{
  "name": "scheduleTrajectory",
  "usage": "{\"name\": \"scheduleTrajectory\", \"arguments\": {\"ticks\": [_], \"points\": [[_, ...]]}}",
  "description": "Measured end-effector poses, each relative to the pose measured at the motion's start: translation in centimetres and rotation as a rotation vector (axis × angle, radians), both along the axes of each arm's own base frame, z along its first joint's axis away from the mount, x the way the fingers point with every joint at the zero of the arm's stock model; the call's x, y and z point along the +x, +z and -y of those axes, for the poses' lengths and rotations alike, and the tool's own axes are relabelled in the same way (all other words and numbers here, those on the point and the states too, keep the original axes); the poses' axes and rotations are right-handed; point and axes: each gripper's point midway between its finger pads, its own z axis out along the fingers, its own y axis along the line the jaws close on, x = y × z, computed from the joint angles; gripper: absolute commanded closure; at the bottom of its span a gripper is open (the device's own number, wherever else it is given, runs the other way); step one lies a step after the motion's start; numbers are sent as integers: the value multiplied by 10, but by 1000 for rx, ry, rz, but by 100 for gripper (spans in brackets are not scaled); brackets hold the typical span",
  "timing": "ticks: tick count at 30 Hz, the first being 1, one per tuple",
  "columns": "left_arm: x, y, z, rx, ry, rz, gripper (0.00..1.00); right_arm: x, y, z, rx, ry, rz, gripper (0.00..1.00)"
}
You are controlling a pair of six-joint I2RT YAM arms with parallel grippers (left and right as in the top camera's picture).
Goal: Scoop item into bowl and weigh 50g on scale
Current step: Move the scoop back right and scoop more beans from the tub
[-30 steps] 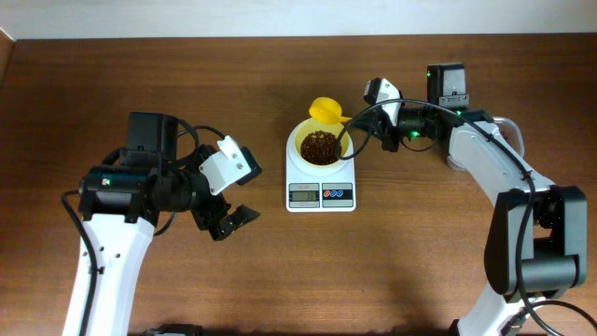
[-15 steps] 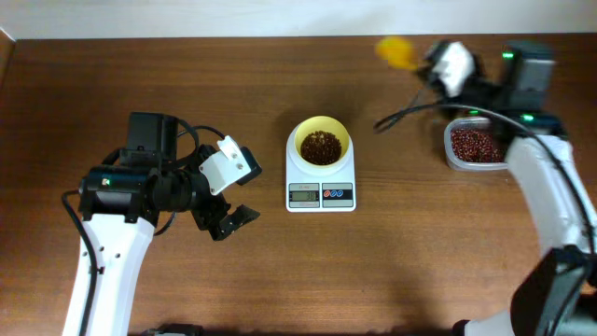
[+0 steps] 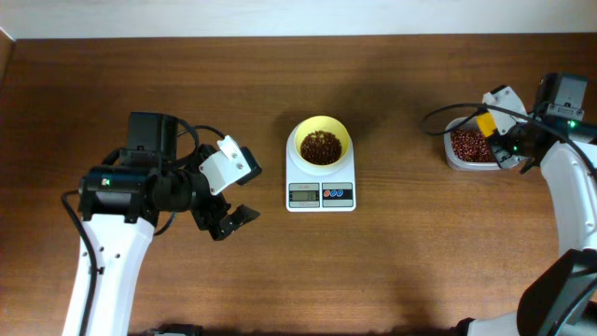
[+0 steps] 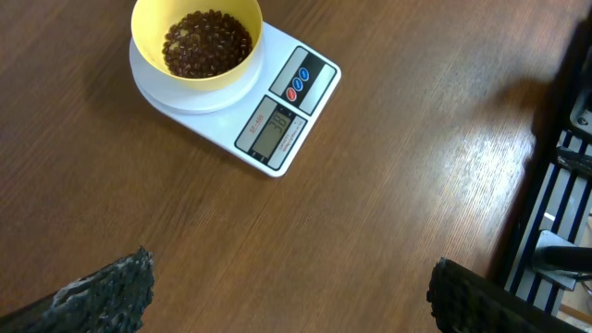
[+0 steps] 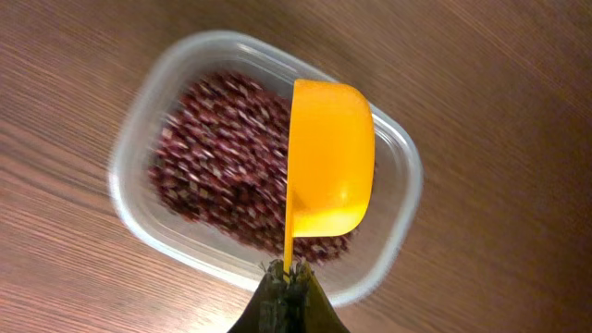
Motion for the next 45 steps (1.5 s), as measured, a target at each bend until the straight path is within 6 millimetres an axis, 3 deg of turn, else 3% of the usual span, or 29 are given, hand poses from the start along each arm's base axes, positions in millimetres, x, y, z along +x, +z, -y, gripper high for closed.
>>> {"name": "scheduleTrajectory", "arguments": {"ticks": [4, 7, 8, 12, 15, 18, 21, 29, 35, 40, 45], "points": [[0, 0, 0, 0, 0, 0, 1, -4, -4, 15, -75, -42, -32, 96], [0, 0, 0, 0, 0, 0, 1, -5, -30, 21, -86, -54, -106, 96], [0, 0, 0, 0, 0, 0, 1, -7, -47, 24, -94, -59, -154, 96], [0, 0, 0, 0, 0, 0, 1, -7, -52, 22, -73, -109, -160, 96], [0, 0, 0, 0, 0, 0, 1, -7, -55, 3, 51, -105, -156, 96], [0, 0, 0, 0, 0, 0, 1, -4, -54, -14, 166, -107, -135, 96], [0, 0, 0, 0, 0, 0, 1, -3, -53, -16, 220, -151, -125, 96], [0, 0, 0, 0, 0, 0, 1, -7, -42, 16, 475, -327, -47, 96], [0, 0, 0, 0, 0, 0, 1, -10, -27, 19, 680, -331, 8, 96], [0, 0, 0, 0, 0, 0, 1, -16, -20, 32, 782, -421, 28, 96], [0, 0, 0, 0, 0, 0, 1, -14, -10, 25, 877, -411, 47, 96]]}}
